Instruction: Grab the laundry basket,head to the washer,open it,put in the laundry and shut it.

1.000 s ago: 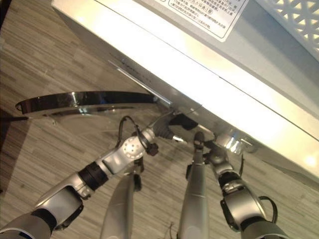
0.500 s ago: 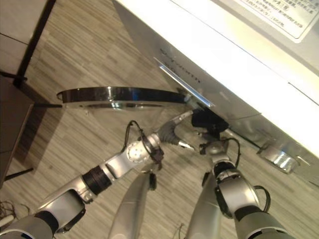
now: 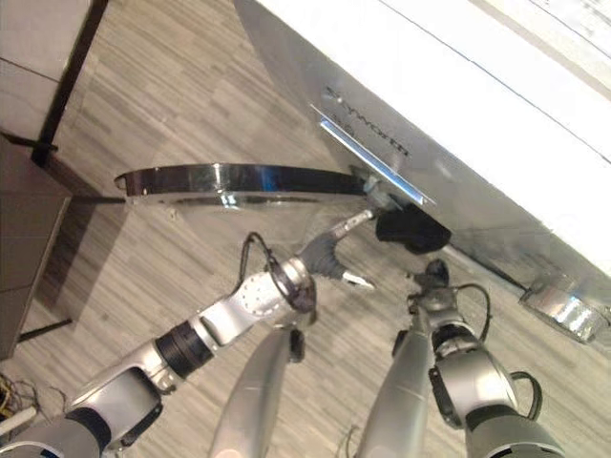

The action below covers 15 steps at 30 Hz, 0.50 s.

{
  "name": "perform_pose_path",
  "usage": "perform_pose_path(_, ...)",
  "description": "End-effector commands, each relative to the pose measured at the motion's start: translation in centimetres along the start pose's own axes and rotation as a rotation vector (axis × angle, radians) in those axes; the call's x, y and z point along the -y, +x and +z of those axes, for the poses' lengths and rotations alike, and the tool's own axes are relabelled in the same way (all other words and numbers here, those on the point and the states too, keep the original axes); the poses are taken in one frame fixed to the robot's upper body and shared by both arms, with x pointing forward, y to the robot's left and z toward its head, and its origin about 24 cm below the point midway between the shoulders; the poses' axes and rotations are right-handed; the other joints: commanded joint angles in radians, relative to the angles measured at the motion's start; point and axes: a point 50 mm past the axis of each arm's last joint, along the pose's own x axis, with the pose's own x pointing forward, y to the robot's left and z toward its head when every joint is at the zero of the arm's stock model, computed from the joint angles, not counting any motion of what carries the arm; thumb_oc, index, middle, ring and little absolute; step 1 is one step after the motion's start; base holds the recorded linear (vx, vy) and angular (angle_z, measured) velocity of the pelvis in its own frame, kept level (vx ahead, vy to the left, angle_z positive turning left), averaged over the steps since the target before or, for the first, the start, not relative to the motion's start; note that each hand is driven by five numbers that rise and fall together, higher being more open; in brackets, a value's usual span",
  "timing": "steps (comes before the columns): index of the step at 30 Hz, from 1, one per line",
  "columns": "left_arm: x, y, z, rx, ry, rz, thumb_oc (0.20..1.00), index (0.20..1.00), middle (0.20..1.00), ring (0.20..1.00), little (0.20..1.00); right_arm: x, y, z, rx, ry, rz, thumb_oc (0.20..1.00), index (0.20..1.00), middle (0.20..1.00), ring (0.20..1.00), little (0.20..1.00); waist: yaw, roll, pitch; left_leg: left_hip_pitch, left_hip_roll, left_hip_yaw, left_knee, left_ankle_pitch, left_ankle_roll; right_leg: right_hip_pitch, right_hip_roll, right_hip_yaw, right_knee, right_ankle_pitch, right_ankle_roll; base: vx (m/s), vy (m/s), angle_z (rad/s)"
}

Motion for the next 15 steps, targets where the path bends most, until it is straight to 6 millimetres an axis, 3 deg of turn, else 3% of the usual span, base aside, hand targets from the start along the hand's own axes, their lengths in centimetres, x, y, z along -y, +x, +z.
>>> perform_pose_path(1,-0.2,-0.4,1.5,0.105,-0.055,0.028,1.0,1.0,1.0,1.0,1.0,1.1,0.2,-0.5,-0.005,0.049,-0.02,1.0,1.0,1.0,1.0,1.0,-0.016,0.023,0.0,-0.002,0.019,0.067,0.072,-0.155,0.004,-0.07,0.006,0.013,-0.175,0.159,0.002,0.0,0.034,-0.07)
perform_pose_path(6,-0.3,-1.5,1.5,0.117,-0.087,0.029,1.0,1.0,1.0,1.0,1.0,3.6,0.8,1.7,0.036,0.068,-0.099,1.0,1.0,1.0,1.0,1.0,0.007,0.058,0.004,-0.018,0.011,0.071,0.079,-0.152,0.001,-0.085,-0.008,0.022,-0.185,0.16,0.002,0.0,0.014,-0.06)
perform_pose_path(15,-0.7,-2.6,0.6,0.08,-0.089,0.07,1.0,1.0,1.0,1.0,1.0,8.2,1.4,3.5,0.071,0.055,-0.235,1.0,1.0,1.0,1.0,1.0,0.049,0.085,0.002,-0.039,0.003,0.075,0.079,-0.148,0.0,-0.112,-0.016,0.01,-0.2,0.161,0.002,0.01,-0.011,0.03)
